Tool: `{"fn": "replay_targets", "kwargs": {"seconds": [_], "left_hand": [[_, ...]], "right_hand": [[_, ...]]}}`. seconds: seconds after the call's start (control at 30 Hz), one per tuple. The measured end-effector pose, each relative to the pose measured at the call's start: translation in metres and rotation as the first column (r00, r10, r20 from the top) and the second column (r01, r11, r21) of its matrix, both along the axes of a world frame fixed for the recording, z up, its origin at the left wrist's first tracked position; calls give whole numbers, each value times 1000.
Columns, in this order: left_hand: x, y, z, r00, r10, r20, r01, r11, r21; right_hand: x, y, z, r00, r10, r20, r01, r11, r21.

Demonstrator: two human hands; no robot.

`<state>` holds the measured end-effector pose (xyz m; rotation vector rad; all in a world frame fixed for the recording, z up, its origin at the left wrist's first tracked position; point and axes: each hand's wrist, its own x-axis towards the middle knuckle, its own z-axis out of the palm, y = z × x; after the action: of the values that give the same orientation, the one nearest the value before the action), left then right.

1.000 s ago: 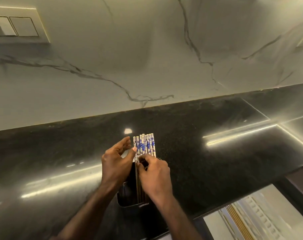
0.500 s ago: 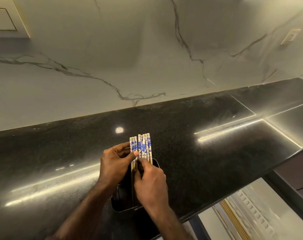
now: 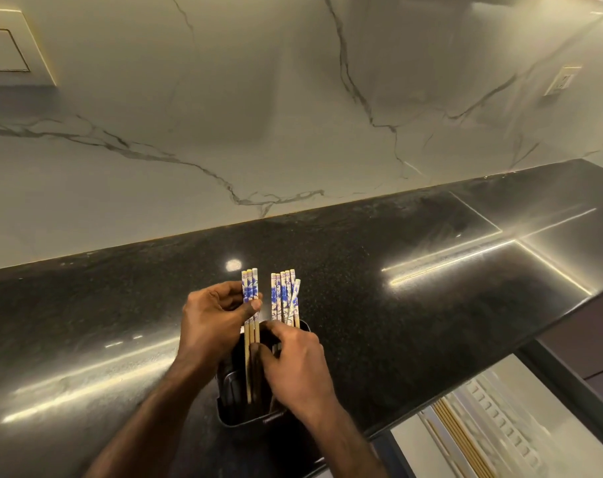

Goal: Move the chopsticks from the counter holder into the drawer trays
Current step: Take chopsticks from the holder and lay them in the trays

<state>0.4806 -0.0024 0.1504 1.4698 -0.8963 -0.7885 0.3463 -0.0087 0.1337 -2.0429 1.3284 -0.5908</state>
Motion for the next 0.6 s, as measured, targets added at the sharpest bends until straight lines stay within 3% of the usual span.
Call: {"fn": "replay_targets", "kwargs": {"seconds": [0.17,0.3,0.6], "left_hand": [[9,-5,50,994,-91,-64,85,993,-85],[11,-6,93,986,-132,-106,111,977,-184],[-36,10,147,979,-200,22,198,933,-302]], "right_hand": [[-2,-14,19,992,84,99,-98,986,138],[-12,-20,37,973,137,186,-168,972,163],[-69,0,67,914,152,377,-245,946,212]]}}
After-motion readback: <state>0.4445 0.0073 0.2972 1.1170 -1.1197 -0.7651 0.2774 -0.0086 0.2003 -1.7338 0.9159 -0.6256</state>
